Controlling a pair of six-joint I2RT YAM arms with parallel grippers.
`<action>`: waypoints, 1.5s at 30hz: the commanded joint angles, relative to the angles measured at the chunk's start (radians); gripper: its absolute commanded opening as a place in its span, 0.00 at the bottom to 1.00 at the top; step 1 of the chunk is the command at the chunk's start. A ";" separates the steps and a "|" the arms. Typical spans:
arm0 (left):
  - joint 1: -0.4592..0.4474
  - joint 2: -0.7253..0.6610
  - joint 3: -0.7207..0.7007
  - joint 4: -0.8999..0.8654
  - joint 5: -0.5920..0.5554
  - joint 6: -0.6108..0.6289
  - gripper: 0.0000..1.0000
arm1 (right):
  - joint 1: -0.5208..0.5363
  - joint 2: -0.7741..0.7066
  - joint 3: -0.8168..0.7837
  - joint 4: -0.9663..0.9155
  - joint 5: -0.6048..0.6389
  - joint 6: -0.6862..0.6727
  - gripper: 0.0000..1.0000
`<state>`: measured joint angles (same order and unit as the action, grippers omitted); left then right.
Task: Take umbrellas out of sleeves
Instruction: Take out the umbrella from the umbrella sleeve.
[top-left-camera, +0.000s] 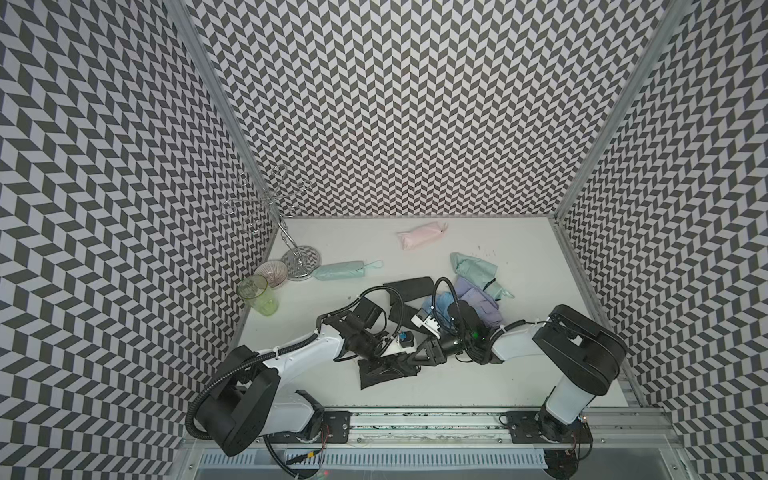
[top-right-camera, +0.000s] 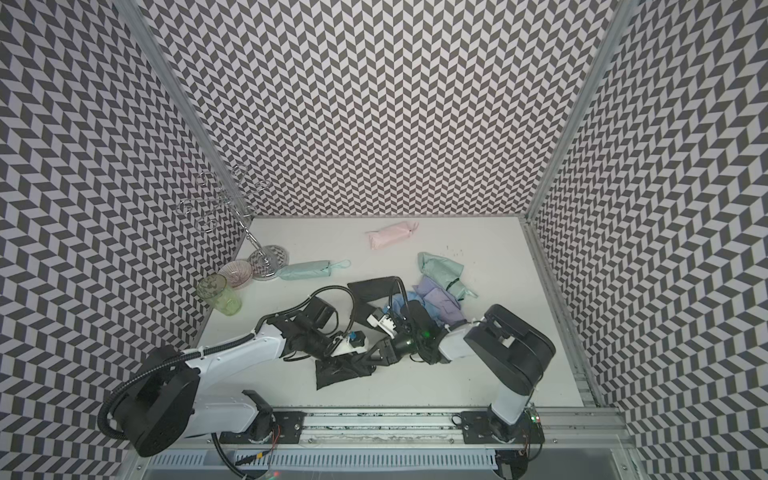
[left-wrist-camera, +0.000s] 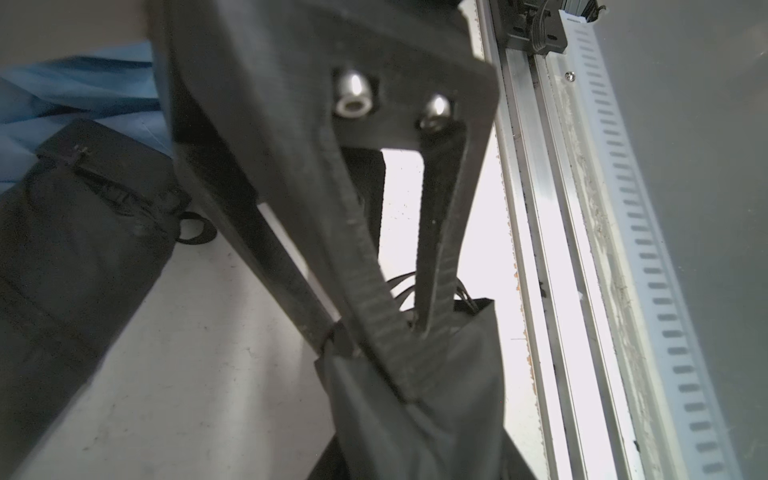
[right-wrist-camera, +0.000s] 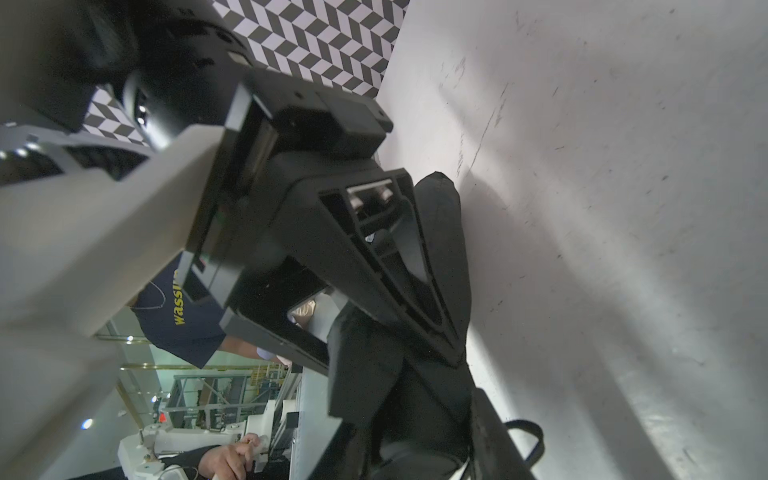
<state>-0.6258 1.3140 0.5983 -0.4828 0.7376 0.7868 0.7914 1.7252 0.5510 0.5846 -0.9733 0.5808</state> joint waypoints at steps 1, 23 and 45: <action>0.001 0.004 0.081 0.079 0.088 -0.017 0.00 | 0.027 0.017 0.019 0.054 -0.011 -0.002 0.25; 0.159 -0.138 0.132 0.180 -0.053 -0.703 0.99 | -0.189 -0.221 -0.088 -0.119 -0.036 -0.023 0.11; 0.290 -0.263 -0.237 0.290 0.012 -1.542 0.99 | -0.213 -0.315 -0.100 -0.199 0.080 0.088 0.10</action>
<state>-0.3359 1.0416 0.3626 -0.2462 0.7395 -0.7002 0.5838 1.4445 0.4591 0.3351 -0.9035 0.6407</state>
